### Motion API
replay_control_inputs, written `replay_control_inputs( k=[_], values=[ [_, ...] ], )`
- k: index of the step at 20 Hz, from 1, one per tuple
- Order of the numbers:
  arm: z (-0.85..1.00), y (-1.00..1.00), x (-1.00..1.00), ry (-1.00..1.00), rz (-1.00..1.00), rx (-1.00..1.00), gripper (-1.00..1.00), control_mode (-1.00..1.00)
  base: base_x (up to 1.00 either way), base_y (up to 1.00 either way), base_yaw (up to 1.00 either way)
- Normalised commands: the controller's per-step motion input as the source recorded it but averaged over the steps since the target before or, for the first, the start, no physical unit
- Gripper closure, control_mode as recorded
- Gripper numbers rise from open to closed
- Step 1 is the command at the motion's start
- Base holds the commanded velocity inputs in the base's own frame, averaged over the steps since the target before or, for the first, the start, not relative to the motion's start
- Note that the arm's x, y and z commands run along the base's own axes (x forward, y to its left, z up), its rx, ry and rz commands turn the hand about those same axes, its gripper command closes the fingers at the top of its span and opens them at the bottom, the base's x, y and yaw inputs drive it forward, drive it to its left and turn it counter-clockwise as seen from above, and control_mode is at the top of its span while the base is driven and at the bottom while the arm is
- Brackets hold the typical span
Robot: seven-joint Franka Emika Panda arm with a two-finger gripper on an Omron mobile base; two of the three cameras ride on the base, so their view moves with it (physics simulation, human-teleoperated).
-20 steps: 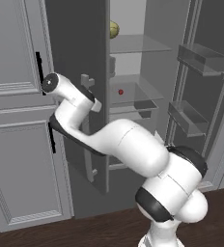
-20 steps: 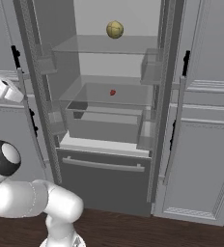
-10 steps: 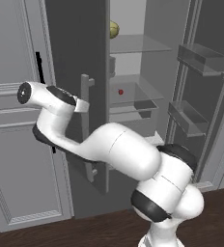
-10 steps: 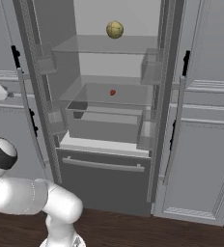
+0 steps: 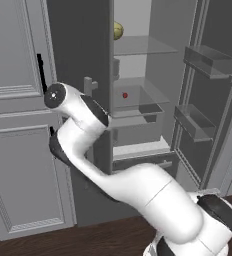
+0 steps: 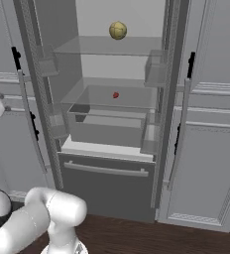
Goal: Take the strawberry from the fridge and place it on top of the pancake, located on the dining counter.
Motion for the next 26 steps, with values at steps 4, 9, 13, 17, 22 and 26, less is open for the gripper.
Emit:
replay_control_inputs(
  k=[4,9,13,17,22,26],
  values=[
    [-0.09,-1.0,-0.06,0.27,0.13,0.74,-1.0,-1.0,0.0,0.0,0.0],
    [-0.02,-1.0,0.06,0.37,0.04,0.85,-1.0,-1.0,0.0,0.0,0.0],
    [-0.25,-0.71,0.45,0.33,0.08,0.97,-1.0,-1.0,0.0,0.0,0.0],
    [-0.01,-0.13,1.0,0.22,0.08,0.88,-1.0,-1.0,0.0,0.0,0.0],
    [0.0,0.07,0.83,0.11,0.11,0.29,-1.0,-1.0,0.0,0.0,0.0],
    [-0.2,0.3,0.71,0.14,0.06,0.03,-1.0,-1.0,0.0,0.0,0.0]
  ],
)
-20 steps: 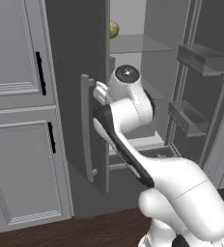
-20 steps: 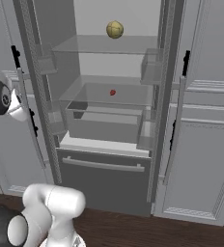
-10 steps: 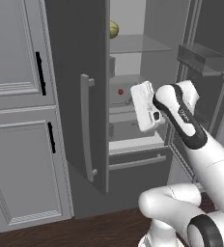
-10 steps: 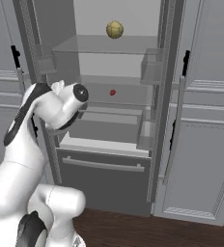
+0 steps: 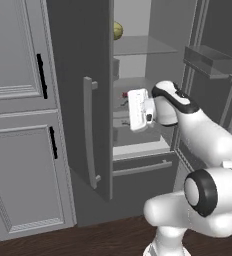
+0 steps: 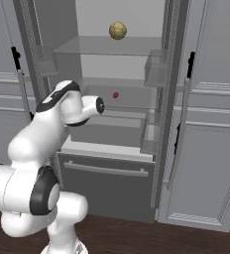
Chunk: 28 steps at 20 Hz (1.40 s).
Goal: Take the strawberry from the fridge and place it on top of the pancake, located on the dining counter.
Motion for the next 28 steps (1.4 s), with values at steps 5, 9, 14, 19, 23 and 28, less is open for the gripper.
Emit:
replay_control_inputs(
  k=[5,9,14,19,23,28],
  values=[
    [-0.12,0.63,0.31,0.0,0.05,0.0,-1.0,-1.0,0.0,0.0,0.0],
    [-0.13,0.8,-0.02,0.0,0.0,0.0,-1.0,-1.0,0.0,0.0,0.0],
    [-0.16,0.78,-0.31,0.0,0.0,0.0,-1.0,-1.0,0.0,0.0,0.0],
    [-0.13,0.96,-0.35,0.0,0.0,-0.01,-1.0,-1.0,0.0,0.0,0.0],
    [-0.08,0.99,-0.19,0.0,0.0,-0.03,-1.0,-1.0,0.0,0.0,0.0],
    [-0.13,0.84,-0.05,0.02,0.0,0.0,-1.0,-1.0,0.0,0.0,0.0]
  ],
)
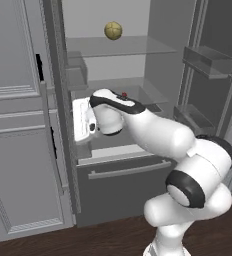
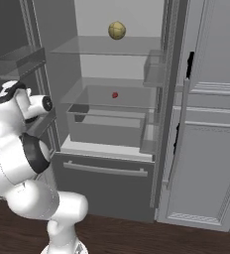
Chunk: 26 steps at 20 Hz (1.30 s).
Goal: Take the strawberry from the fridge and place it on top of the pancake, located on the dining counter.
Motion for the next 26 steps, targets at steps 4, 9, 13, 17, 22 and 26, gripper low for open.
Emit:
replay_control_inputs(
  k=[4,9,13,17,22,26],
  values=[
    [0.0,0.27,-0.07,0.0,-0.02,0.0,-1.0,-1.0,0.0,0.0,0.0],
    [0.05,-0.71,-0.09,-0.03,-0.14,0.0,-1.0,-1.0,0.0,0.0,0.0],
    [0.19,-1.0,0.23,-0.01,-0.16,-0.02,-1.0,-1.0,0.0,0.0,0.0],
    [0.32,-1.0,0.28,-0.03,-0.05,-0.08,-1.0,-1.0,0.0,0.0,0.0],
    [0.22,-1.0,0.1,-0.25,0.08,-0.19,-1.0,-1.0,0.0,0.0,0.0],
    [-0.02,-0.93,0.13,-0.26,0.36,-0.51,-1.0,-1.0,0.0,0.0,0.0]
  ],
)
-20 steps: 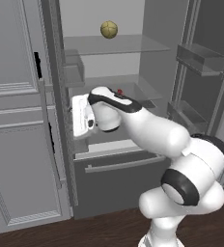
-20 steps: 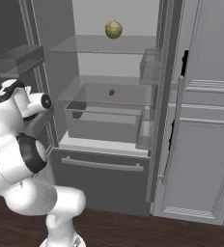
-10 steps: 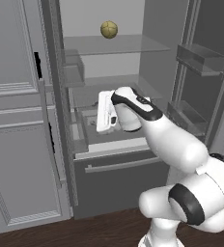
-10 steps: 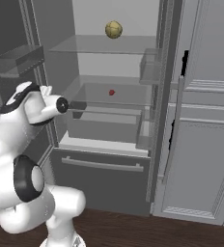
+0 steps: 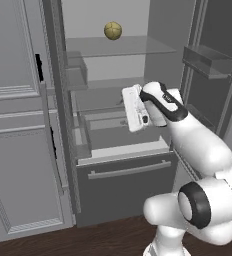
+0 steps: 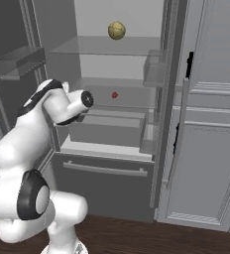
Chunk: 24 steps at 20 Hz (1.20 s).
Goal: Take the strawberry from the fridge and place it on top of the pancake, located on the dining counter.
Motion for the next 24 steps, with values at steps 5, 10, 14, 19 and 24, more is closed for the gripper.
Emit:
replay_control_inputs(
  k=[5,10,14,19,24],
  values=[
    [-0.15,-0.85,0.02,-0.13,0.48,-0.64,-1.0,-1.0,0.0,0.0,0.0],
    [-0.01,-0.63,-0.37,-0.22,0.5,-0.81,-1.0,-1.0,0.0,0.0,0.0],
    [-0.06,-0.51,-0.84,-0.34,0.42,-0.83,-1.0,-1.0,0.0,0.0,0.0],
    [-0.25,-0.25,-1.0,-0.43,0.36,-0.64,-1.0,-1.0,0.0,0.0,0.0],
    [-0.07,0.05,-1.0,-0.15,0.06,-0.13,-1.0,-1.0,0.0,0.0,0.0]
  ],
)
